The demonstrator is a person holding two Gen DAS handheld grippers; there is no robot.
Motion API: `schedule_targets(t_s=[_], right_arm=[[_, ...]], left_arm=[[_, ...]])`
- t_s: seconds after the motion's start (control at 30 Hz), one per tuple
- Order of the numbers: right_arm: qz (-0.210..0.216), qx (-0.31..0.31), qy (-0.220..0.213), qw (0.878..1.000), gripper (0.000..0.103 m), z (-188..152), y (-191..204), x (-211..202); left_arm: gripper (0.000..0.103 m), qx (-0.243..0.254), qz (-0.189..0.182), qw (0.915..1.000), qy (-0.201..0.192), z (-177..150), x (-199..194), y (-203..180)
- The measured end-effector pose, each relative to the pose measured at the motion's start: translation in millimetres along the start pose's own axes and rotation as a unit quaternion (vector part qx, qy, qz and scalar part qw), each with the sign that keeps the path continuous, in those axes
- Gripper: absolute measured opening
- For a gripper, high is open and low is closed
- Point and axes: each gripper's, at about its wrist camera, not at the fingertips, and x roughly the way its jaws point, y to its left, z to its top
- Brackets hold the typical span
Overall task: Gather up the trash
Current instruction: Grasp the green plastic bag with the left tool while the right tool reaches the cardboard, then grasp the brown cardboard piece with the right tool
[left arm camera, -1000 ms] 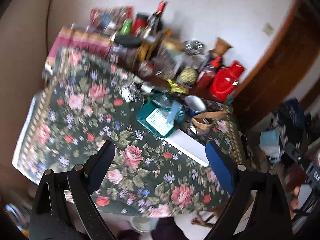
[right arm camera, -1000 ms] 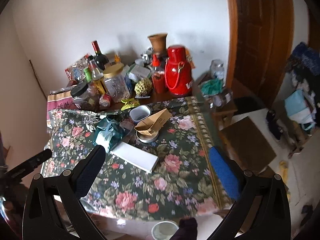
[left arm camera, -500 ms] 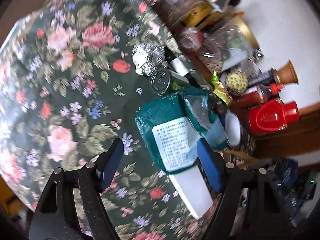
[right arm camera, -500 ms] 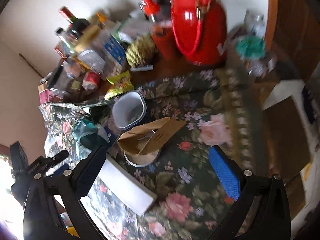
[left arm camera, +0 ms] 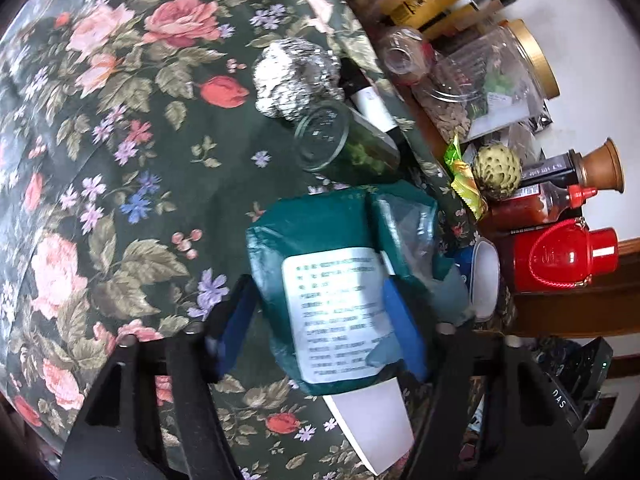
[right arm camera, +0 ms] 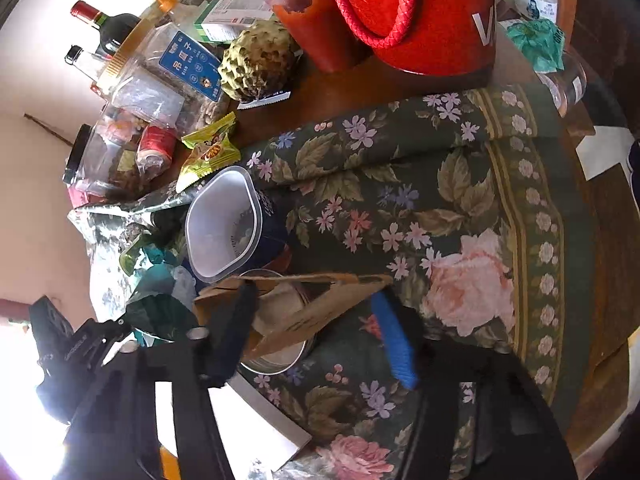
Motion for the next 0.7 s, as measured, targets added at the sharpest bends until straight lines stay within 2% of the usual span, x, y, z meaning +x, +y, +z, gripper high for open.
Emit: schedule_targets(t_s=[0.17, 0.23, 0.43, 0.57, 0.7], right_arm=[[0.004, -0.021, 0.003, 1.000, 0.015, -1, 2, -3], [0.002, -0.034, -0.003, 0.999, 0.010, -2, 8, -5], [-0.007, -0.076, -0.037, 0.996, 0.006, -3, 18, -24], [-0.024, -0.096, -0.066, 0.993, 0.005, 1, 22, -36], [-0.024, -0.112, -0.069, 0.991, 0.004, 7, 22, -36]], left_arm=[[0.033, 0.005, -0.009, 0.9999, 0.007, 2, 3, -7], [0.025, 0.017, -0.011, 0.9998, -0.002, 4, -2, -16], [0.016, 0.068, -0.001, 0.9966, -0.047, -1, -35, -41], [0.014, 0.100, 0.011, 0.9909, -0.090, -11, -65, -57], [0.014, 0.121, 0.026, 0.9837, -0.131, -20, -93, -68]])
